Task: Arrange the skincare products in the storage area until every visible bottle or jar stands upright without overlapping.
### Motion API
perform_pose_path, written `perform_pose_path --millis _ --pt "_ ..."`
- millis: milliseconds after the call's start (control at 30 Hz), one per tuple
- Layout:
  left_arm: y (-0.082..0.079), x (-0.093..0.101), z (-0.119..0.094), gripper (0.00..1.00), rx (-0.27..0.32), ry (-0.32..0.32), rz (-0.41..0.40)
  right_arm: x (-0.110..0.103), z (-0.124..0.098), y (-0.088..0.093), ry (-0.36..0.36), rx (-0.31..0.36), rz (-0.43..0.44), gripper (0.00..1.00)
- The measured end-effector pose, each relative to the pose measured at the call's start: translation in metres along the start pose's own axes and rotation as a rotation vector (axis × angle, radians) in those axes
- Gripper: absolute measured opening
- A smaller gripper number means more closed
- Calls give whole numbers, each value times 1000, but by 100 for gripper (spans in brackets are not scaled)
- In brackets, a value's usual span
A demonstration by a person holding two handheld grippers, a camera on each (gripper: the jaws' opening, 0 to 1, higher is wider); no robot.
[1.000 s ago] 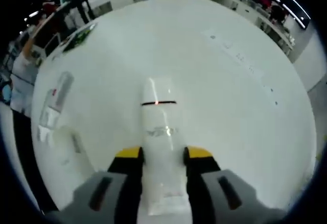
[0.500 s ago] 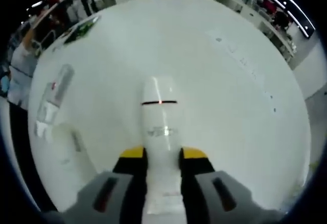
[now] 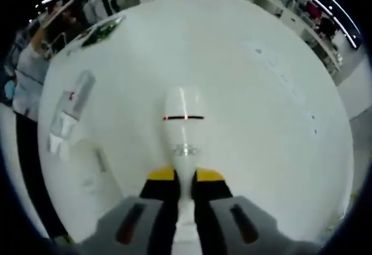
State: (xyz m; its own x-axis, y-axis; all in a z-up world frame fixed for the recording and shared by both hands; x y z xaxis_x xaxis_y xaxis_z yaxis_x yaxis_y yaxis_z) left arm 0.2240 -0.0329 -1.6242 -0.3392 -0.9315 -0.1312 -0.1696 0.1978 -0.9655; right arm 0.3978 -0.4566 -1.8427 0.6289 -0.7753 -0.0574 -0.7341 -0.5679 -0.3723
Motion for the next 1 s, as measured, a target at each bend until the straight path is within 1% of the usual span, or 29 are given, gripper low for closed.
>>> perform_pose_path --millis 167,367,500,633,800,933,1000 --pt "0 -2 0 62 7 -1 -12 -4 -2 1 -7 -3 -17 4" --pt "2 -4 -1 61 9 -3 -22 -2 -9 -9 8 44 -25 3" --pt "4 -5 -1 61 15 -4 -39 -6 -17 -17 1 64 -31 3" --pt "4 -4 0 60 23 -2 -49 -10 -18 -18 -7 83 -38 3" --pt "6 -1 4 60 21 14 -56 -18 -25 -27 -12 116 -83 3" --pt "4 2 12 60 30 41 -67 -28 -36 -37 -28 156 -106 3" --pt "3 5 17 60 40 59 -88 -36 -44 -42 -33 187 -133 3"
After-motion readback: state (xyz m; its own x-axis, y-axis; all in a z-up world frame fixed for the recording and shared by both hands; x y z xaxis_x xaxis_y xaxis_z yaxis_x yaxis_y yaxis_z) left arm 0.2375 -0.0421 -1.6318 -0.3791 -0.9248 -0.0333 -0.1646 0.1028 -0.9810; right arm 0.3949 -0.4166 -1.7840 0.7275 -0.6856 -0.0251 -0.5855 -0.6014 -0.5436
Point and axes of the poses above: the point that each gripper's makers call its tool centre point, and the gripper's own axes: z roughly forward along the fingers, x roughly to its right, y roughly out of its underside, the point moved 5 cm from there along -z, roughly backward along the fingers, and after that the axes turned 14 degrees about z, right-handed, at the moved point
